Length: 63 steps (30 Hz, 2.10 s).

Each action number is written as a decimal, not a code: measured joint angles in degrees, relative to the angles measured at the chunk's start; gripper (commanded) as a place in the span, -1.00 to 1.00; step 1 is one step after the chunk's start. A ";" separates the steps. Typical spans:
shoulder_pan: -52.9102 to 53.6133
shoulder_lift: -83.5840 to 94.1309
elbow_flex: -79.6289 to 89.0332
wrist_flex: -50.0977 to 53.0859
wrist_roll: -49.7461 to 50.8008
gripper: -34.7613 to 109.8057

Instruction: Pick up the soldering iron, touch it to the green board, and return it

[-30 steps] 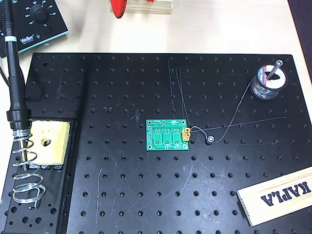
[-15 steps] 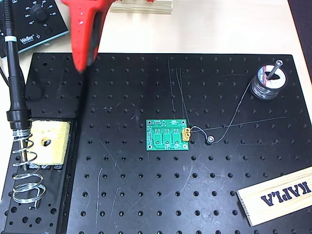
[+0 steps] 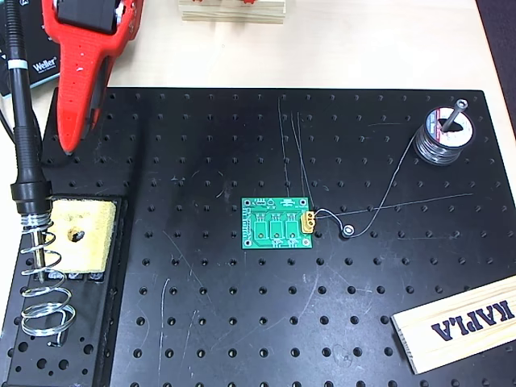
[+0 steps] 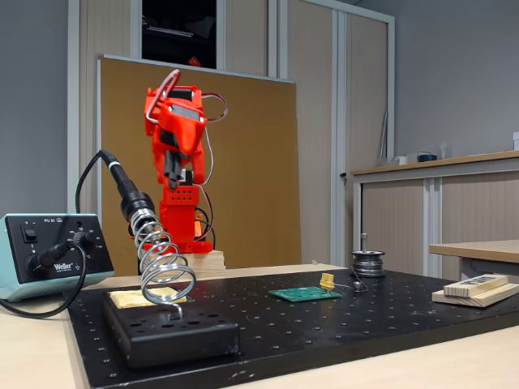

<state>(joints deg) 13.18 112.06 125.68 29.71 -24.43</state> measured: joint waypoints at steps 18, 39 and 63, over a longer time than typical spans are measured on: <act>5.71 -12.04 -4.22 -4.83 -4.22 -0.22; 8.26 -15.38 -8.96 -4.83 -6.24 -0.33; 8.17 -16.17 -10.81 -6.86 -3.08 -0.52</act>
<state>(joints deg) 21.36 95.89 114.87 22.85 -27.51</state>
